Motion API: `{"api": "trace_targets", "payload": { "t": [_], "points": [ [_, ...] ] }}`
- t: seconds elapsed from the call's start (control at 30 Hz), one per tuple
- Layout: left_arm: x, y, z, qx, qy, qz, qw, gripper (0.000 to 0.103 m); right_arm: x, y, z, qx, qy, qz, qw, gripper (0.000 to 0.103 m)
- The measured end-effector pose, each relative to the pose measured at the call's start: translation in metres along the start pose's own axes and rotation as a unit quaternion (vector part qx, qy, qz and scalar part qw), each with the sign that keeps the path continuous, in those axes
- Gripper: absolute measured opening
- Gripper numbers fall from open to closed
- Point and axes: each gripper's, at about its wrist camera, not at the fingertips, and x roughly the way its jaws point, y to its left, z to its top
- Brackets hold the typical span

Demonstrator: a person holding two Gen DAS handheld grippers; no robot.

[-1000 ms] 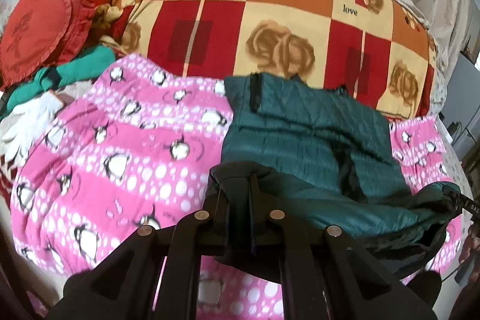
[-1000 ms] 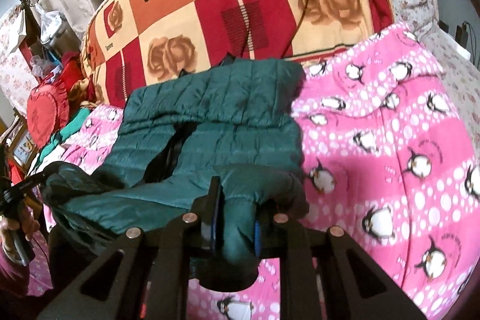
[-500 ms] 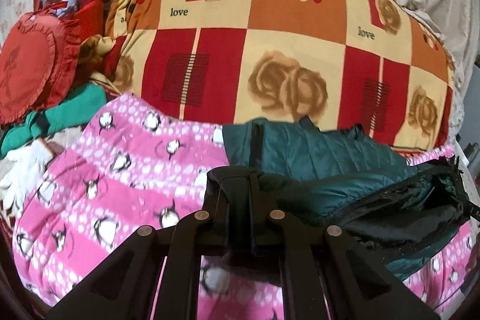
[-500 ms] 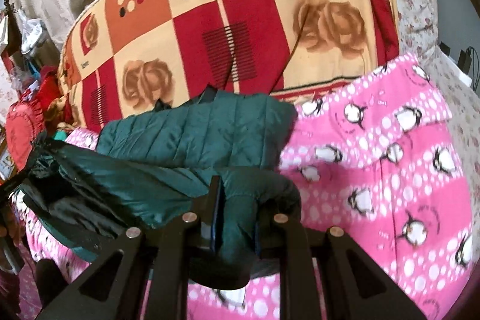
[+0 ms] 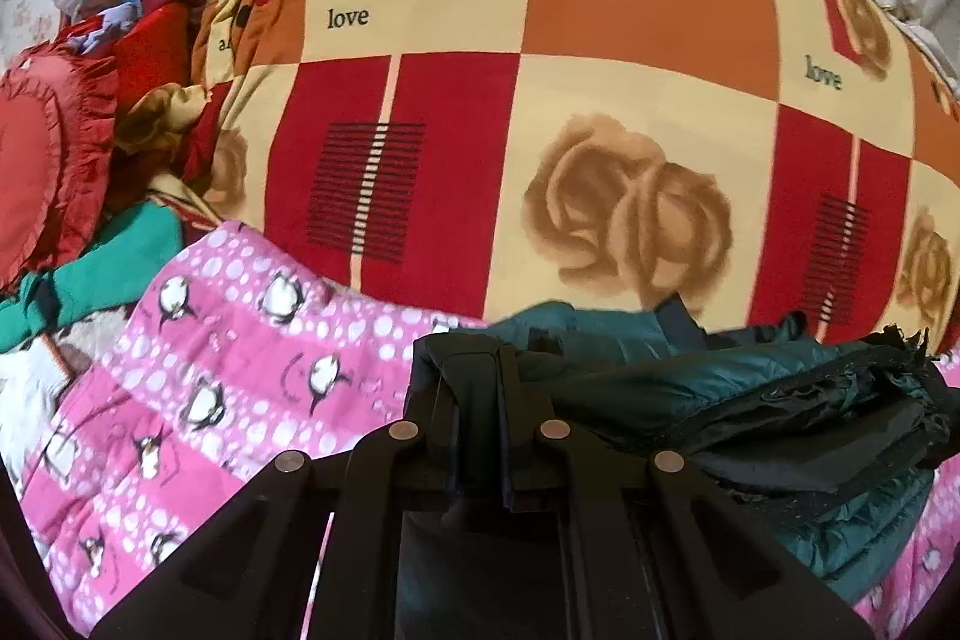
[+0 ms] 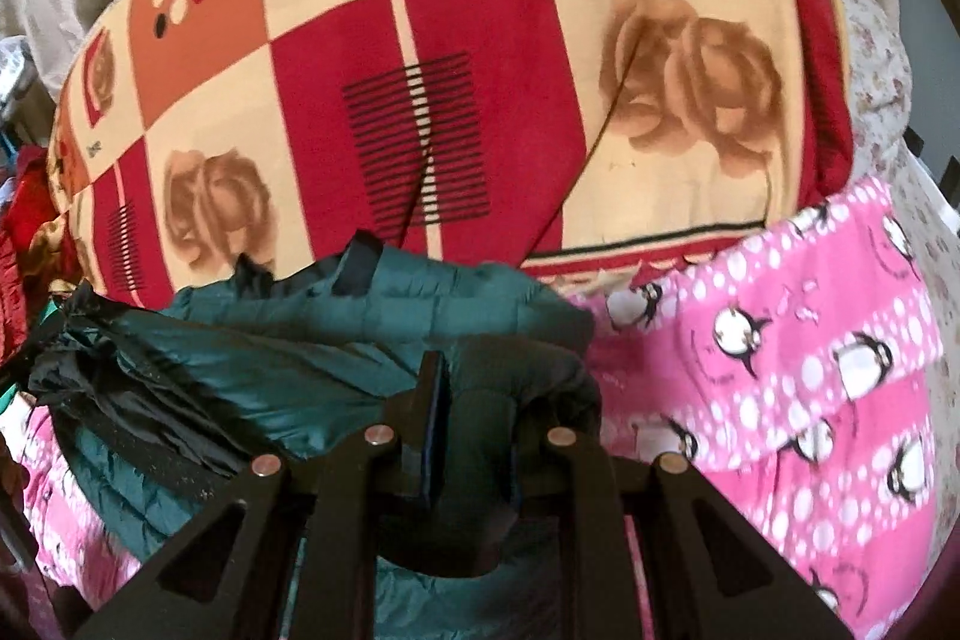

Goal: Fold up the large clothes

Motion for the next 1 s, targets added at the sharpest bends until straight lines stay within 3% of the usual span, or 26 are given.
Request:
{"api": "trace_targets", "payload": {
  "t": [0.37,1.0],
  "points": [
    [0.064,-0.014,-0.003,0.002,0.027,0.031,0.9992,0.000,0.086,-0.007,0.002,0.030,0.030,-0.016,0.999,0.017],
    [0.081,-0.018,-0.014,0.004,0.034,0.044,0.9984,0.000,0.096,-0.006,0.002,0.026,0.038,-0.008,0.999,0.023]
  ]
}}
